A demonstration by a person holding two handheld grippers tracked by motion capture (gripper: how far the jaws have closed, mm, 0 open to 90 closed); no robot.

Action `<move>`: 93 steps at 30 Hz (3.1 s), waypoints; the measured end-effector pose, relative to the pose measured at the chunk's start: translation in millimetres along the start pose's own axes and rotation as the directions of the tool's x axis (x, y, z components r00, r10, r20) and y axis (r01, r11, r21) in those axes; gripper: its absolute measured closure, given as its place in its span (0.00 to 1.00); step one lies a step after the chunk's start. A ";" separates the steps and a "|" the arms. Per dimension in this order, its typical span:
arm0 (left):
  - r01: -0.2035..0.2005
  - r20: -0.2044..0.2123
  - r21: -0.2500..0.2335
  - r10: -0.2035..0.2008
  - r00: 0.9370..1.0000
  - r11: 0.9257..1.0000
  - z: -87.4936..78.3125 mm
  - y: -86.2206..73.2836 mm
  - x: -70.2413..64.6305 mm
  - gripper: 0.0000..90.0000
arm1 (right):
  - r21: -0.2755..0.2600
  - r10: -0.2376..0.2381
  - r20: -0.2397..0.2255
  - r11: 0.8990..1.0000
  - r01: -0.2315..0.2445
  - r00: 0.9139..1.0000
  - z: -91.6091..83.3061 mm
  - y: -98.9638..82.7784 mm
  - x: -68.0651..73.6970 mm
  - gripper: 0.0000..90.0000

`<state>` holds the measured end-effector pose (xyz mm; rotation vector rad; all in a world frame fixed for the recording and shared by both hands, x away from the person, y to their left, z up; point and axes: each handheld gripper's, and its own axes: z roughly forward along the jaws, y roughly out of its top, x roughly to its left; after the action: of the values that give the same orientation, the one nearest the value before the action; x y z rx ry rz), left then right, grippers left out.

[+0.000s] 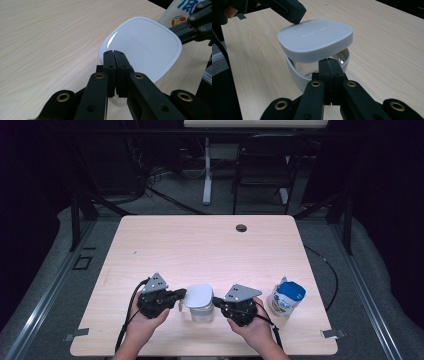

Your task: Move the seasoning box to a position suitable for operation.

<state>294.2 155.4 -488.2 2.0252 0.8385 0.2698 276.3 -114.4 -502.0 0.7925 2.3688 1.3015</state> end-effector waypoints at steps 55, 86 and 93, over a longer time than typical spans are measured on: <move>0.031 -0.082 -0.018 -0.032 0.996 0.999 -23.2 -11.4 19.3 0.72 | 0.002 -0.038 -0.032 0.999 0.038 0.999 4.4 37.0 8.8 1.00; 0.009 -0.053 0.022 -0.008 0.999 1.000 -12.5 -13.1 12.1 0.79 | -0.031 -0.074 -0.041 0.997 0.073 0.996 2.5 59.4 17.0 1.00; 0.009 -0.057 0.026 -0.008 0.998 1.000 -12.4 -13.6 13.0 0.81 | -0.039 -0.083 -0.047 0.996 0.081 0.995 5.0 63.7 20.9 1.00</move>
<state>291.7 177.0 -493.8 2.0462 0.8901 0.3145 282.3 -70.9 -451.1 0.6529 2.3802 1.3415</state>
